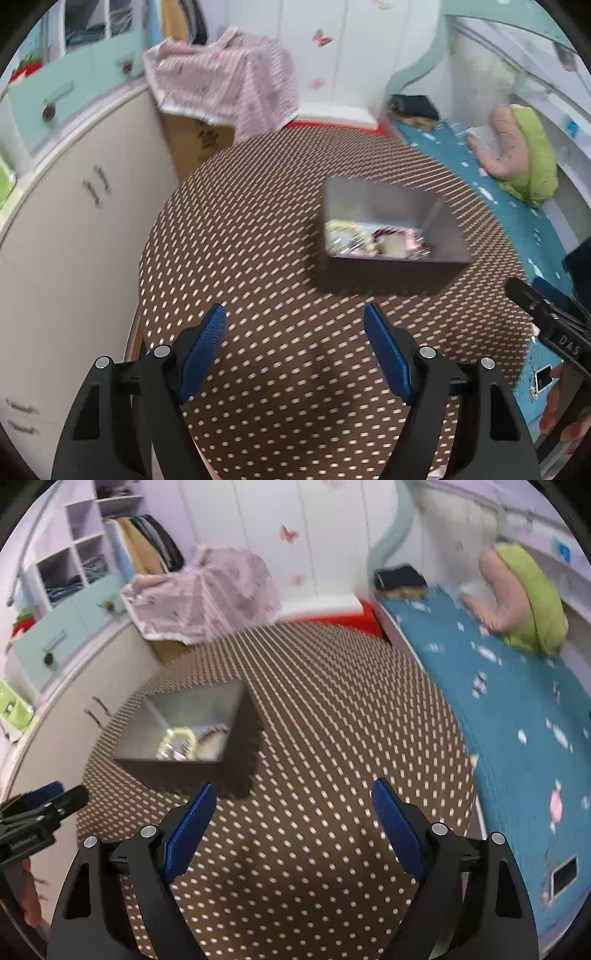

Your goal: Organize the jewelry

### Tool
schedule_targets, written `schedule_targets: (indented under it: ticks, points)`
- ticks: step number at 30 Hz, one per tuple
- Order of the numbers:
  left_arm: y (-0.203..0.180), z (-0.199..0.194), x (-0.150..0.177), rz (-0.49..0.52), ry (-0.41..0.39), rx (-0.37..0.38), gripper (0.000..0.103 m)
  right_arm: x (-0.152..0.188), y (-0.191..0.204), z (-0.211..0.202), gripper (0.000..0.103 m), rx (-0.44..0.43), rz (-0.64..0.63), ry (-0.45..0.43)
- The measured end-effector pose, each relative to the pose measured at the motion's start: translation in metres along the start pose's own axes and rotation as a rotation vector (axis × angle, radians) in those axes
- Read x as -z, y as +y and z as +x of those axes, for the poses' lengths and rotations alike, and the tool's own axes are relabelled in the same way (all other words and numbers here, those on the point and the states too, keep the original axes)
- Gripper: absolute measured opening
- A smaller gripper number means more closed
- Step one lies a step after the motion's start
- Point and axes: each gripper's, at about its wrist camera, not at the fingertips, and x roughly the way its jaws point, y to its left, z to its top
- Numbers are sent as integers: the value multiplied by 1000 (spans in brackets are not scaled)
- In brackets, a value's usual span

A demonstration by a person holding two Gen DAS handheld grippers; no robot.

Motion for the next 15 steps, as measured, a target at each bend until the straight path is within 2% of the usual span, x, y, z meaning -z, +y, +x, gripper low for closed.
schedule_targets:
  ticks: [8, 13, 15]
  points:
    - [38, 38, 6, -90, 90, -62, 74, 12, -23, 34, 83, 54, 50, 76]
    - [41, 37, 1, -99, 80, -68, 74, 8, -21, 29, 84, 47, 58, 58]
    - [30, 24, -4, -69, 41, -56, 74, 3, -14, 18, 84, 26, 46, 25]
